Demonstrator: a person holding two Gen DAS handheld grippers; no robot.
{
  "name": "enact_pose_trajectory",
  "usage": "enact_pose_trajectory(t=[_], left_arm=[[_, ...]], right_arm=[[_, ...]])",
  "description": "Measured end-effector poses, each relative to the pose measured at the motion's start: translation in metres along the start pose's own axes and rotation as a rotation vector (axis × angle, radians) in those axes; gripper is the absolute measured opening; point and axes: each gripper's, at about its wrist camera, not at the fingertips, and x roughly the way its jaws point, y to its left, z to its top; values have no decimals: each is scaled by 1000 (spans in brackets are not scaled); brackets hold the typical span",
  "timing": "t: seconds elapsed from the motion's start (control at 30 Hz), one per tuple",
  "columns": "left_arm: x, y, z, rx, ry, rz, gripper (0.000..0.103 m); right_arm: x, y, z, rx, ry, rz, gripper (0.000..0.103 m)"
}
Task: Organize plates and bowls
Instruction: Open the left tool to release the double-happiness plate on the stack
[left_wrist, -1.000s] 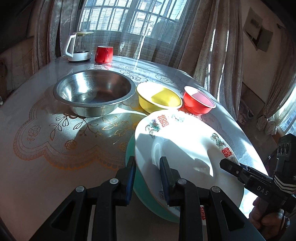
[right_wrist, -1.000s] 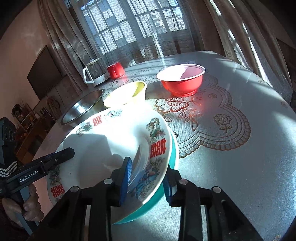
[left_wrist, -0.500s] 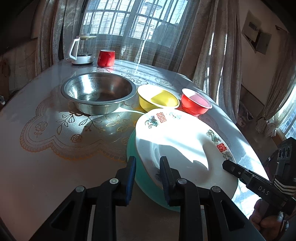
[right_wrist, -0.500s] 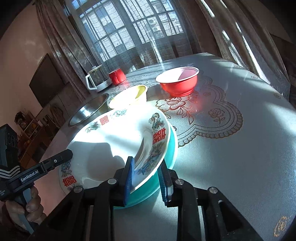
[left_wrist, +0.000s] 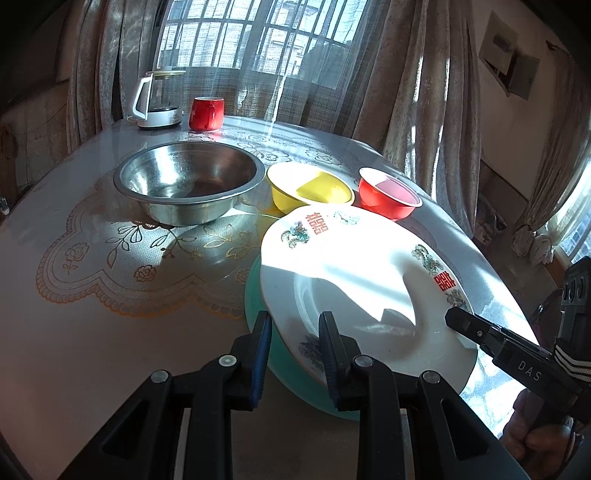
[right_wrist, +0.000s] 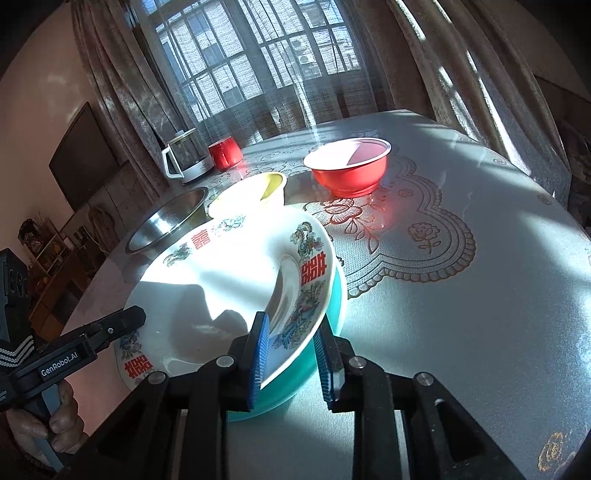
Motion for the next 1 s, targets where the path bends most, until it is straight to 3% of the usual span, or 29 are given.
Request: enact_pose_trajectory(t=[0.43,1.0], left_arm=[[-14,-2,-2,19,-9,30,27],[-47,25,-16,-56,-56,61,27]], right_arm=[[-4,3,-1,18,6,-9,25],[-25,7,-15,10,-15,20,28]])
